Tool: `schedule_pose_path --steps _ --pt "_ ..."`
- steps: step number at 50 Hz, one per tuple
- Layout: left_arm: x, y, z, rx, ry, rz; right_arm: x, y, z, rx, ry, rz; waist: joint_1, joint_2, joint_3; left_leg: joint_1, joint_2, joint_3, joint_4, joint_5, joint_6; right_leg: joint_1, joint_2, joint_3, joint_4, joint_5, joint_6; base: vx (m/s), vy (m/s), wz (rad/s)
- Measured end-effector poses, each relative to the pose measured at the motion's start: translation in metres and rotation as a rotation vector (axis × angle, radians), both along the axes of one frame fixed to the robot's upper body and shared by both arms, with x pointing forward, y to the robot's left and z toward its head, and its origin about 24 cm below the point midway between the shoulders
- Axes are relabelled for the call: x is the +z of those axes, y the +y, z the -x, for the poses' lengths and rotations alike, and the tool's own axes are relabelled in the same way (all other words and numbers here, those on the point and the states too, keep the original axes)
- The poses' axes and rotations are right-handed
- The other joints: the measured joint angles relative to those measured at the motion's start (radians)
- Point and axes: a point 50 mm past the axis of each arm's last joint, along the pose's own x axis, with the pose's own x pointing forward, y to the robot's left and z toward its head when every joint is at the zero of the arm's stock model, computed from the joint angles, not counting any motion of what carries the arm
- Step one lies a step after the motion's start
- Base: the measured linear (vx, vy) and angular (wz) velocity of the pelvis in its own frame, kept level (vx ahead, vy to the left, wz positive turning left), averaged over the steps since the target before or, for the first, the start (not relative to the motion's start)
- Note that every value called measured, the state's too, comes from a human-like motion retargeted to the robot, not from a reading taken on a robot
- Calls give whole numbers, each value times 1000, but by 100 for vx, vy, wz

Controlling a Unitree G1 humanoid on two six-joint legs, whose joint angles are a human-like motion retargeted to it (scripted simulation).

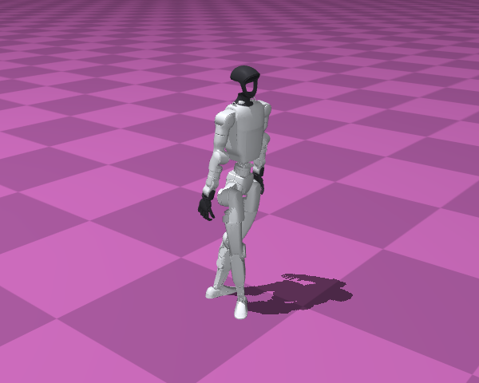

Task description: In place motions

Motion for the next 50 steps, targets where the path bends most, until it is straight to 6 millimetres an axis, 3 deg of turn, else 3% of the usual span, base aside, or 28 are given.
schedule_pose_path --steps 6,8,12,17,22,27,30,32,34,38,43,50 --pt "-5 2 -37 19 -118 8 -2 18 10 -77 9 -74 -44 -41 -7 49 28 1 116 139 23 -14 -21 165 -19 9 -3 -20 7 -136" --pt "-6 4 -49 18 -160 7 -4 25 10 -56 6 -111 -38 -86 -19 51 24 -26 195 192 83 -14 -51 225 -24 11 -6 -15 -1 -165" --pt "-6 6 -69 32 -229 1 -8 35 -3 43 -28 -157 -25 -183 -30 -50 56 -232 500 256 269 -27 -141 375 1 15 2 -12 -2 -175" --pt "-7 -4 -88 81 -289 39 -13 42 -39 204 -138 -164 10 -198 15 -226 3 -604 710 227 244 -21 -132 514 16 32 -6 -14 5 -201" --pt "-8 -13 -96 68 -322 69 -14 52 -76 311 -272 -199 39 -210 45 -285 -16 -622 643 117 281 -29 -139 633 38 46 -3 -16 8 -190" --pt "-8 -17 -92 3 -292 74 -13 60 -91 333 -332 -245 62 -154 75 -318 -82 -802 346 74 193 -6 -47 726 28 54 -11 -10 6 -165" --pt "-9 -20 -86 -21 -259 84 -13 60 -88 316 -321 -250 75 -103 104 -292 -76 -877 117 181 175 34 35 786 21 49 -13 7 -1 -133" --pt "-9 -22 -79 -19 -240 95 -14 56 -80 315 -283 -246 7 -75 73 -290 -107 -971 104 169 180 25 34 773 26 43 1 18 -6 8" --pt "-9 -24 -75 -5 -227 112 -14 51 -71 321 -235 -228 -54 -44 38 -315 -39 -847 129 147 145 -1 38 772 28 42 8 9 -10 -16" --pt "-9 -23 -85 -22 -251 108 -14 44 -55 209 -191 -151 -66 -38 84 -262 -54 -865 111 130 163 32 48 812 18 60 18 0 -12 -53" --pt "-8 -11 -87 -33 -278 86 -10 38 -21 71 -76 -144 -38 -45 39 -265 -50 -813 107 114 149 13 50 870 19 61 27 10 -19 -54" --pt "-6 0 -99 -22 -292 115 -9 40 -4 30 -38 -140 -66 -27 37 -318 -53 -900 117 134 146 -10 51 823 82 30 41 -8 -20 56"
